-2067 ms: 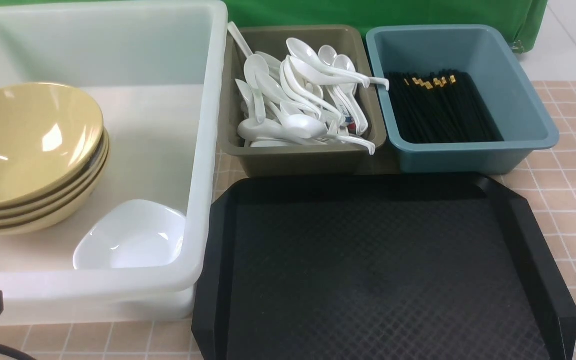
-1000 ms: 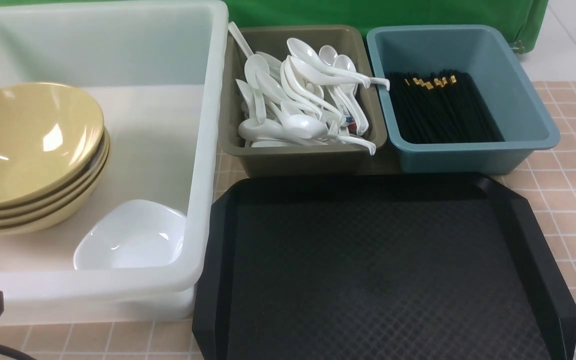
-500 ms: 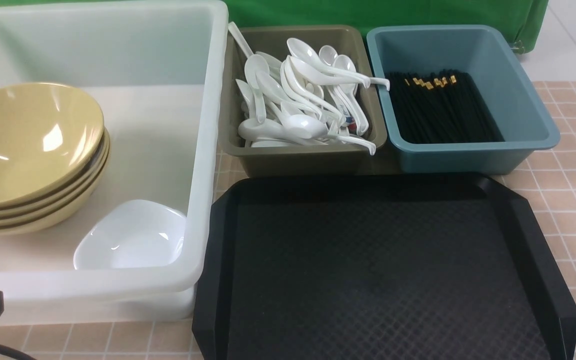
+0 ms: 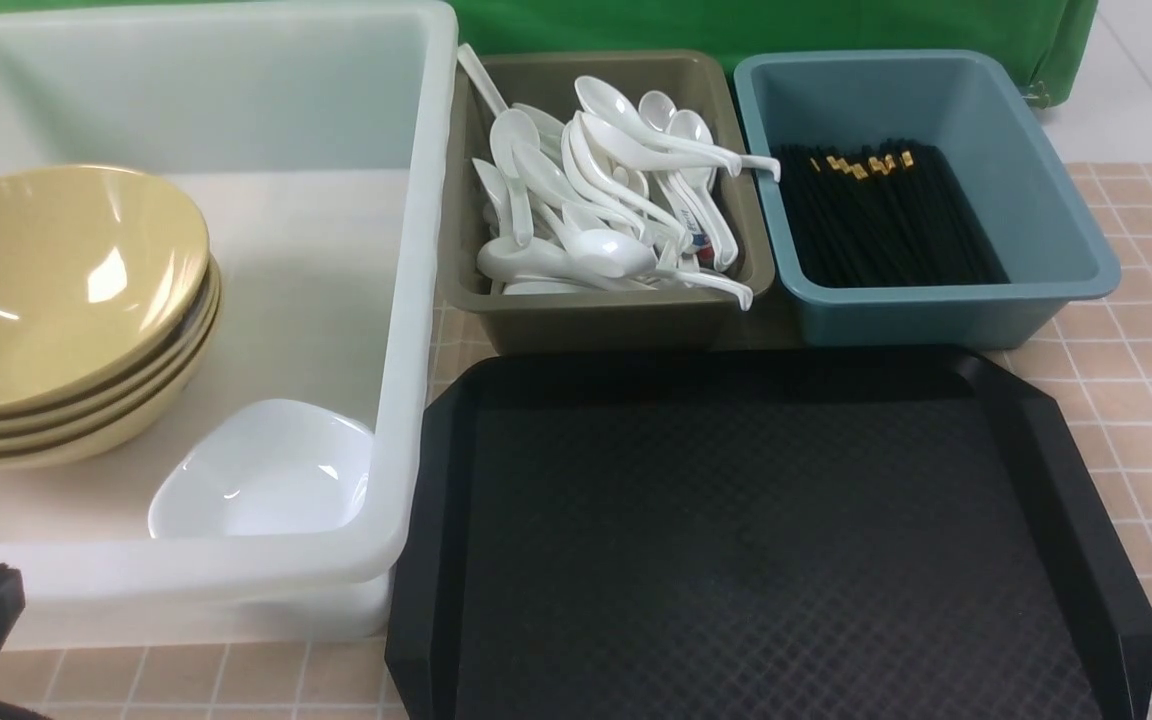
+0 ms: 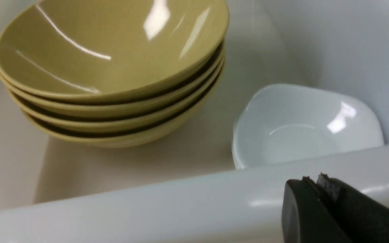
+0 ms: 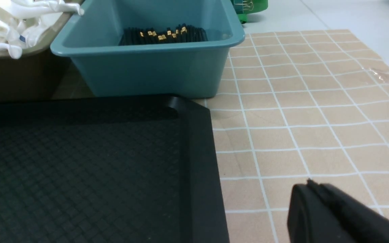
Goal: On brown table put chopsticks spoon bowls plates into blue grey white boxes.
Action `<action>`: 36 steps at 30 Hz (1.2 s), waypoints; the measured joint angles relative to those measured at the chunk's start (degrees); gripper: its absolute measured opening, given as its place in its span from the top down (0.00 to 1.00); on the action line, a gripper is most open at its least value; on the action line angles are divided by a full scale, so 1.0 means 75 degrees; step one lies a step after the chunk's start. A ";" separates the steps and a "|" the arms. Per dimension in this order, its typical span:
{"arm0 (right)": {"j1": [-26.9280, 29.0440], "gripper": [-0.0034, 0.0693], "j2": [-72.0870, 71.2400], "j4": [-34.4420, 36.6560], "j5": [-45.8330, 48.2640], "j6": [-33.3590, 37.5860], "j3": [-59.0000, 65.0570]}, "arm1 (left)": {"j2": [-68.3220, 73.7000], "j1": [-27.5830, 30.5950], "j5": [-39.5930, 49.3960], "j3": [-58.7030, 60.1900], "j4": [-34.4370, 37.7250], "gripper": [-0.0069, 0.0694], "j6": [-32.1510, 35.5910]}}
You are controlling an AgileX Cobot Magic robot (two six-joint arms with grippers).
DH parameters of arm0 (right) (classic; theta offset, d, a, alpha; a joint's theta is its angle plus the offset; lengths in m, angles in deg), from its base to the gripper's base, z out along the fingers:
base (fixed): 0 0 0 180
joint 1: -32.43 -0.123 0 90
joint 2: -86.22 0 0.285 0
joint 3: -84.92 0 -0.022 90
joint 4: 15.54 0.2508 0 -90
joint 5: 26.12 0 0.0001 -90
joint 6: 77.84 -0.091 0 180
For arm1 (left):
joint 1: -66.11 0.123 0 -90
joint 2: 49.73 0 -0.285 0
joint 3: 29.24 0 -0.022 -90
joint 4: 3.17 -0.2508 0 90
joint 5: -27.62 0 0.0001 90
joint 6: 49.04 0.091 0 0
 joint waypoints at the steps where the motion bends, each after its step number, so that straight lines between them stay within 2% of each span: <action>1: 0.0000 0.90 0.0000 0.0000 0.0000 0.0000 0.0000 | -0.0066 0.0008 -0.0218 0.0051 0.0032 0.91 0.0000; 2: 0.0000 0.89 0.0000 0.0000 0.0000 0.0000 0.0000 | -0.0400 0.0112 -0.1224 0.0540 0.0342 0.91 0.0000; 3: 0.0000 0.89 0.0000 0.0000 0.0000 0.0000 0.0000 | -0.0442 0.0127 -0.1337 0.0599 0.0372 0.91 0.0000; 6: 0.0000 0.89 0.0000 0.0000 0.0007 0.0000 0.0000 | -0.1131 0.0340 -0.2786 0.1564 0.0636 0.91 0.0000; 7: 0.0000 0.89 0.0000 0.0000 0.0007 0.0000 0.0000 | -0.1267 0.0387 -0.2849 0.1676 0.0607 0.91 0.0000; 10: 0.0000 0.89 0.0000 0.0000 0.0007 0.0000 0.0000 | -0.1612 0.0477 -0.2733 0.1792 0.0388 0.91 -0.0095; 19: 0.0000 0.88 -0.0002 0.0000 0.0007 0.0000 0.0000 | -0.1683 0.0535 -0.0711 0.1793 0.0200 0.91 -0.0457; 36: 0.0000 0.85 -0.0002 0.0000 0.0007 0.0000 0.0000 | -0.1687 0.0535 -0.0694 0.1793 0.0201 0.91 -0.0476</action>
